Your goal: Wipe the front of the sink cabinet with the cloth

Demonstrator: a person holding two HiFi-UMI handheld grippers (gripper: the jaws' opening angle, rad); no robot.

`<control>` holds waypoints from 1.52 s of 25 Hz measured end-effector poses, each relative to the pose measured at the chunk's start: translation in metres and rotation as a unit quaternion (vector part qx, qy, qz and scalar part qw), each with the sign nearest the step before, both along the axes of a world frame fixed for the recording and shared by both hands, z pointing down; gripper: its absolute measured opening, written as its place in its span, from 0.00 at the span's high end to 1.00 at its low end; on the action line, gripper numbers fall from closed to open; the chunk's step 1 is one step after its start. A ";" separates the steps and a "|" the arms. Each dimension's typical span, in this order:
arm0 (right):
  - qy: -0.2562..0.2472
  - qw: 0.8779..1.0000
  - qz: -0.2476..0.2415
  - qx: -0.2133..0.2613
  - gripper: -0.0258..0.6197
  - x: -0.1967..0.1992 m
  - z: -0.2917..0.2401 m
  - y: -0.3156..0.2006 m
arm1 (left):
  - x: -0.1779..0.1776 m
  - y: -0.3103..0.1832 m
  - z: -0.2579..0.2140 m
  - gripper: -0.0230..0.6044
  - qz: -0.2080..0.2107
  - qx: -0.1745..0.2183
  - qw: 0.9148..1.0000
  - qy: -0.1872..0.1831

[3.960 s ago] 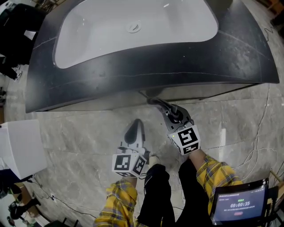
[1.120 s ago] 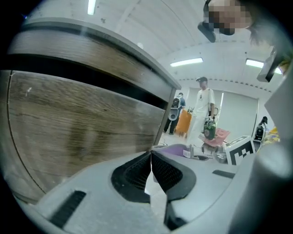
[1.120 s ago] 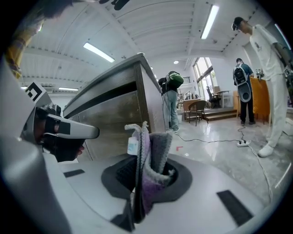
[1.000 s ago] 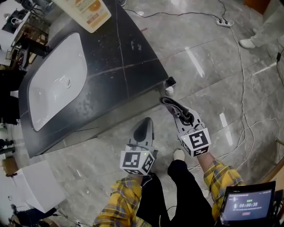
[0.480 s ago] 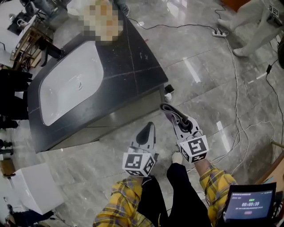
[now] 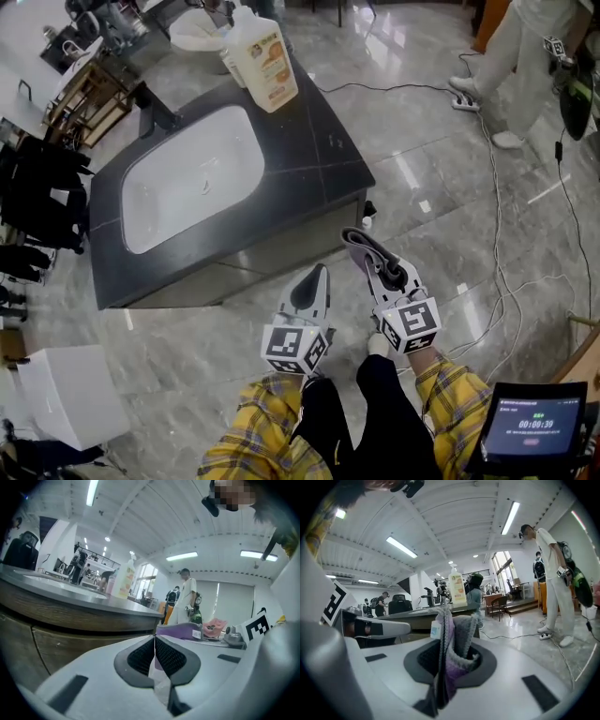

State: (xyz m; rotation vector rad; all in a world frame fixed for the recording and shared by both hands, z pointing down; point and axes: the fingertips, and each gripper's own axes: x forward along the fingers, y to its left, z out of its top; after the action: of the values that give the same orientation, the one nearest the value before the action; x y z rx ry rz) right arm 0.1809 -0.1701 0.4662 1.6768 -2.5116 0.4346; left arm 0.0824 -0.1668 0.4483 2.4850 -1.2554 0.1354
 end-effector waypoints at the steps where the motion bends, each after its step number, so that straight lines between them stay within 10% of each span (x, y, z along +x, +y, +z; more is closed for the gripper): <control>1: 0.001 1.000 -0.004 0.003 0.89 -0.006 -0.007 0.002 | -0.005 0.001 -0.007 0.95 -0.004 0.004 1.000 0.003; 38: -0.056 0.983 -0.143 0.098 0.89 -0.206 -0.216 0.059 | -0.212 0.077 -0.203 0.95 -0.129 0.134 0.981 0.053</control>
State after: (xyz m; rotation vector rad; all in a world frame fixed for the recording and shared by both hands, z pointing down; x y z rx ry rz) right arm -0.0246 -0.1113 0.2497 1.3456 -2.9044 0.2691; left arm -0.1300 -0.0900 0.2457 2.4756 -1.6265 -0.2432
